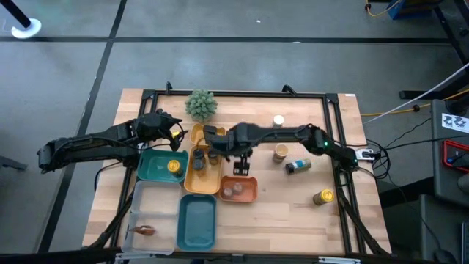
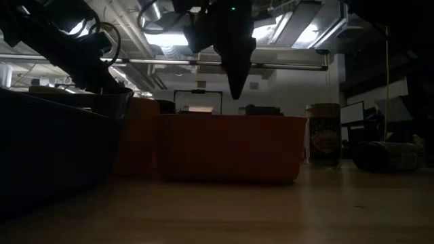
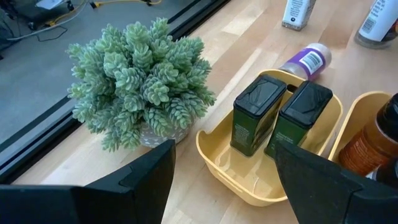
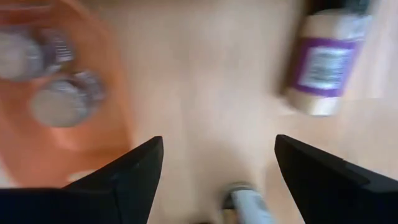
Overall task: Sort spices by type
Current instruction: Put the black seasoning bottle into the bottom yellow bin
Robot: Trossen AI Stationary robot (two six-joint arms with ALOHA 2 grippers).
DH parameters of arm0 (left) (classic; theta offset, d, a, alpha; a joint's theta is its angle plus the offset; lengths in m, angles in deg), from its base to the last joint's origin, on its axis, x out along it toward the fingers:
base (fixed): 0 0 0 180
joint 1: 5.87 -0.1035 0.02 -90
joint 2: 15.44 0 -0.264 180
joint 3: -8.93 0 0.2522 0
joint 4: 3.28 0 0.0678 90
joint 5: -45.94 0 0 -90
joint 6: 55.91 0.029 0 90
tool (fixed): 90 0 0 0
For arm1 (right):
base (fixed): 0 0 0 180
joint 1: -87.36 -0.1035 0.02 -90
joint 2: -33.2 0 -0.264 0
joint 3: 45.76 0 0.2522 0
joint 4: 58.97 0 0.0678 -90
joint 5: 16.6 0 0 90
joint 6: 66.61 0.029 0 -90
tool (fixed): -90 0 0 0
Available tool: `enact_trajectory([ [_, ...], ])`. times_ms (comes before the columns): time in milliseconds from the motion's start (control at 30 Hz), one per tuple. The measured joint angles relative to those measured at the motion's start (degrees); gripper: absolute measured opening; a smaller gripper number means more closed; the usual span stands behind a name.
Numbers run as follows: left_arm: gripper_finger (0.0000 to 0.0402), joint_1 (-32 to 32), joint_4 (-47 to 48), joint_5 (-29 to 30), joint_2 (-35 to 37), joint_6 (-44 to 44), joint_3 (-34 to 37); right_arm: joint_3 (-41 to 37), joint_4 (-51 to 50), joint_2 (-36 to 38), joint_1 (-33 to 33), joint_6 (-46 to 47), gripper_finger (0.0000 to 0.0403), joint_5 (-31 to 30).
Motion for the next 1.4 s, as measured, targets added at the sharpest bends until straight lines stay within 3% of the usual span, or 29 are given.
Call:
enact_trajectory([
  [167,0.0263,0.01,0.19,-0.02,0.00,0.00,0.00,0.00,0.37,0.30,5.54,-4.69,0.0308,-1.84],
  [433,0.0263,-0.01,0.22,-0.02,0.00,-0.04,0.00,-4.66,13.12,0.28,14.07,-7.92,0.0308,3.09],
  [567,0.0263,0.01,0.24,0.00,0.00,-0.04,0.00,-7.22,13.37,0.19,16.43,-7.74,0.0308,3.79],
  [900,0.0263,0.01,0.22,0.00,0.00,-0.04,0.00,-19.19,18.67,0.24,15.86,-7.69,0.0308,6.08],
  [1167,0.0263,0.01,0.22,0.00,0.02,-0.04,0.00,-23.40,24.11,0.15,15.97,-7.60,0.0307,5.57],
  [1400,0.0263,0.01,0.19,0.00,0.01,-0.04,0.00,-23.63,24.35,0.15,15.97,-7.55,0.0250,5.58],
])
